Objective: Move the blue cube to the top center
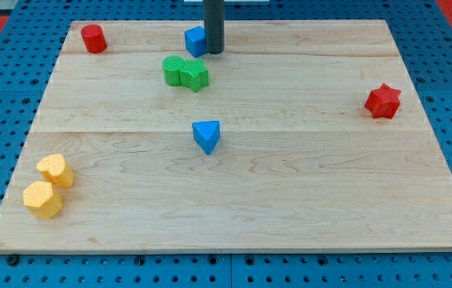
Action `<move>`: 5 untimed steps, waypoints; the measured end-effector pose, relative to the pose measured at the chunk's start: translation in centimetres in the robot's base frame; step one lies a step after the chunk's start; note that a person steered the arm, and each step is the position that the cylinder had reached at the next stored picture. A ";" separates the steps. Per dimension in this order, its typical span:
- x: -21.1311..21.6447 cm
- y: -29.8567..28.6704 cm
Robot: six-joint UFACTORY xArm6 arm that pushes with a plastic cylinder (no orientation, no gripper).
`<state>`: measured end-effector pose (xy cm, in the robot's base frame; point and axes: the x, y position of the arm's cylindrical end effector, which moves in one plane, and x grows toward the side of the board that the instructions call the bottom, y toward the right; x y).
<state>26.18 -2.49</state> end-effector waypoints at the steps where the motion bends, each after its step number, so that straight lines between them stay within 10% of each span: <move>1: 1.4 1.4; 5: -2.6 -2.6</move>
<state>23.59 -5.05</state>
